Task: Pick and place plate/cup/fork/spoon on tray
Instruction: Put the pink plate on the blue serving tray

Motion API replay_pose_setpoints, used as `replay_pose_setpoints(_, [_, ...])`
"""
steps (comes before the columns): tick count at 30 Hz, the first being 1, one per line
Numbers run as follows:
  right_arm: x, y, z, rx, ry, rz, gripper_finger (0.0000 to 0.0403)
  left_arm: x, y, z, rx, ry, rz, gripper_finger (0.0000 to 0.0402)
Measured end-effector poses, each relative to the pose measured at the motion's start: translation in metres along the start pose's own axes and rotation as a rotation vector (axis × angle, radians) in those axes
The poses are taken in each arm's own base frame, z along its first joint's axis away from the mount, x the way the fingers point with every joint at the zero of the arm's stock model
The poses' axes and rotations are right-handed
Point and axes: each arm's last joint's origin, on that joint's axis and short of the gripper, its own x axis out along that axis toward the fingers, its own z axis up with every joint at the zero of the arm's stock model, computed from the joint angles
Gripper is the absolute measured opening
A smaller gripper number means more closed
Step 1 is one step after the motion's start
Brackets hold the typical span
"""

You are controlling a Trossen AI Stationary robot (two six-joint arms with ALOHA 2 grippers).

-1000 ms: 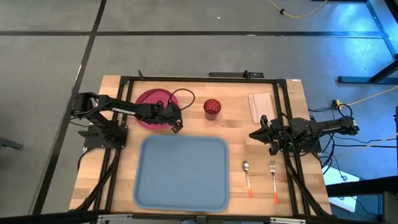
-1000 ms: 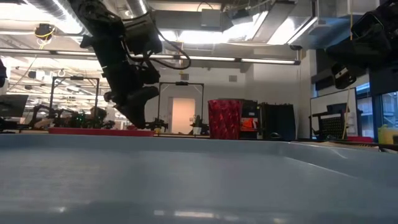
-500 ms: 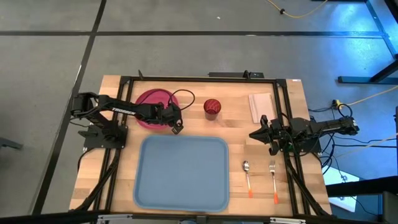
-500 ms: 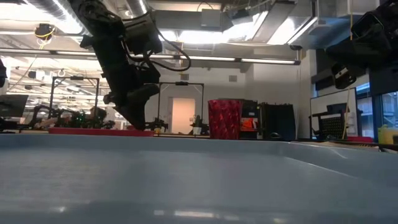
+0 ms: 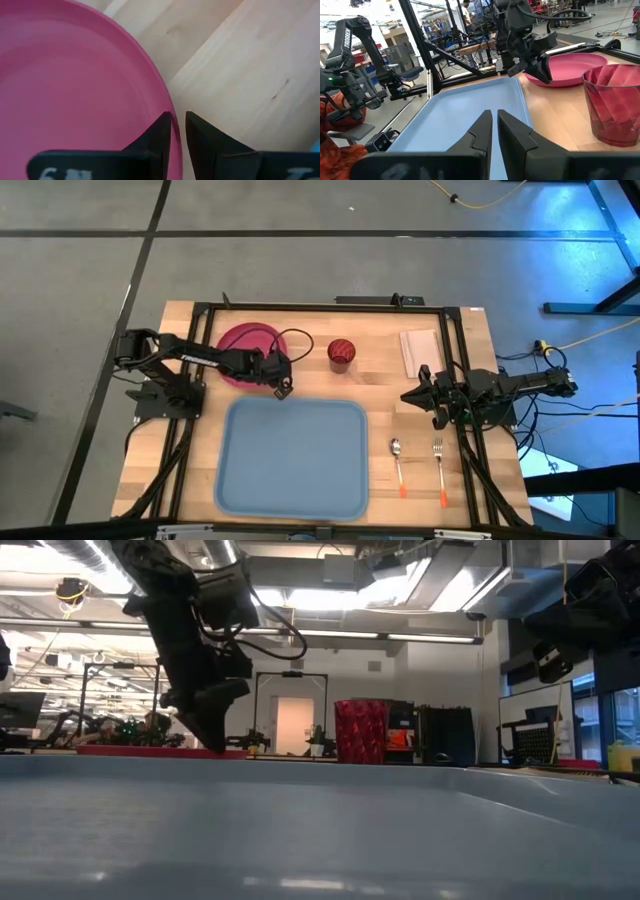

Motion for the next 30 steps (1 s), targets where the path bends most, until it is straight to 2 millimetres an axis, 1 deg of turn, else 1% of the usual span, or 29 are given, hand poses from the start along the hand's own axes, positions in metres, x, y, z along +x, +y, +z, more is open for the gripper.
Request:
replay_pose_setpoints(8, [0.001, 0.000, -0.001, 0.001, 0.009, -0.003, 0.0035, -0.004, -0.007, -0.009, 0.008, 0.032, -0.001, 0.0053])
replay_pose_setpoints(13, [0.002, -0.001, -0.002, 0.000, 0.026, -0.008, 0.0035, -0.005, -0.006, -0.015, 0.010, 0.072, 0.027, 0.0053])
replay_pose_setpoints(17, [0.002, -0.001, -0.003, 0.000, 0.040, -0.012, 0.0035, -0.005, -0.006, -0.014, 0.012, 0.057, 0.053, 0.0051])
replay_pose_setpoints(19, [0.003, -0.001, -0.004, -0.001, 0.044, -0.014, 0.0035, -0.005, -0.005, -0.014, 0.013, 0.056, 0.054, 0.0042])
replay_pose_setpoints(23, [0.003, -0.001, -0.004, 0.015, 0.051, -0.016, 0.0035, -0.005, -0.005, -0.014, 0.017, 0.053, 0.061, 0.0009])
replay_pose_setpoints(28, [0.003, -0.001, -0.004, 0.022, 0.051, -0.016, 0.0035, -0.005, -0.003, -0.014, 0.069, 0.024, 0.113, 0.0005])
replay_pose_setpoints(30, [0.003, -0.001, -0.004, 0.022, 0.051, -0.016, 0.0035, -0.007, -0.003, -0.012, 0.083, 0.042, 0.122, 0.0005])
